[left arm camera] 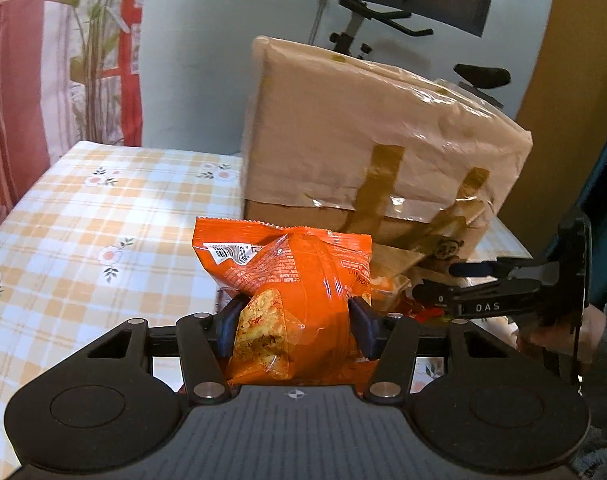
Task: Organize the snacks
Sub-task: 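Lift the orange chip bag with the left gripper while the right grasps the white cracker pack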
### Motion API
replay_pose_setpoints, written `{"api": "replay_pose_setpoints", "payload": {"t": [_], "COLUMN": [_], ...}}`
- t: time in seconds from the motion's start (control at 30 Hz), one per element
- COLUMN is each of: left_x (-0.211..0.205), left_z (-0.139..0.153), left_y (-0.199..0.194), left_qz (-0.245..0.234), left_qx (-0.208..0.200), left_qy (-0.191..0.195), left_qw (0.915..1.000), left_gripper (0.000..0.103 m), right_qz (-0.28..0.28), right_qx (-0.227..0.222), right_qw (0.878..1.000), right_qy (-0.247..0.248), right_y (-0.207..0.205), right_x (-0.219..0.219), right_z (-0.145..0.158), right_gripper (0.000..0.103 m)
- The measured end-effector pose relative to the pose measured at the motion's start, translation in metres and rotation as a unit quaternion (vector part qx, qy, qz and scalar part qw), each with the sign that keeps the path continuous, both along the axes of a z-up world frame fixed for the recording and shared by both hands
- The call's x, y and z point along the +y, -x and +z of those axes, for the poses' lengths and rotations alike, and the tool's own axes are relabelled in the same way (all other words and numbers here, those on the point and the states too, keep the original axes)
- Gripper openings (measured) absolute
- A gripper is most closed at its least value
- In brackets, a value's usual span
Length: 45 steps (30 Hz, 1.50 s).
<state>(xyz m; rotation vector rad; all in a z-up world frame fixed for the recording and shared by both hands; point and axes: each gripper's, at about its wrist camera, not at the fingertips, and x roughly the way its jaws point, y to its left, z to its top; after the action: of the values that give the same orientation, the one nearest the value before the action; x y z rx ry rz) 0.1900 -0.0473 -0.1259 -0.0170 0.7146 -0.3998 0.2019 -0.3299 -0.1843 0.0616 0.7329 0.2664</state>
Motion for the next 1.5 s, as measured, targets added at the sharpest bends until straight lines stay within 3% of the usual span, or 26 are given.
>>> {"api": "replay_pose_setpoints", "payload": {"t": [0.4, 0.47, 0.57, 0.7, 0.87, 1.5], "left_x": [0.004, 0.005, 0.007, 0.011, 0.011, 0.013], "left_z": [-0.008, -0.009, -0.009, -0.010, -0.010, 0.002], "left_y": [-0.002, -0.002, -0.001, -0.002, -0.005, -0.005], "left_qz": [0.004, 0.003, 0.004, 0.014, 0.019, 0.022], "left_qx": [0.008, 0.007, 0.005, 0.007, 0.007, -0.014], "left_qy": [0.013, 0.013, 0.013, 0.017, 0.020, 0.025], "left_qw": [0.9999, 0.9999, 0.9999, 0.9997, 0.9996, 0.9993], "left_gripper": [0.058, 0.058, 0.058, 0.058, 0.058, 0.058], "right_qz": [-0.012, -0.027, -0.051, -0.055, -0.047, -0.048], "right_qx": [0.076, 0.070, 0.063, 0.057, 0.049, -0.047], "right_qw": [0.996, 0.995, 0.995, 0.995, 0.997, 0.996], "right_qy": [-0.051, -0.059, -0.064, -0.059, -0.027, -0.058], "right_y": [0.026, 0.029, 0.023, 0.013, 0.012, 0.067], "right_x": [0.013, 0.012, 0.006, 0.007, 0.022, 0.014], "right_z": [0.001, 0.002, 0.004, 0.001, -0.005, 0.046], "right_gripper": [0.086, 0.081, 0.064, 0.058, 0.054, 0.051]}}
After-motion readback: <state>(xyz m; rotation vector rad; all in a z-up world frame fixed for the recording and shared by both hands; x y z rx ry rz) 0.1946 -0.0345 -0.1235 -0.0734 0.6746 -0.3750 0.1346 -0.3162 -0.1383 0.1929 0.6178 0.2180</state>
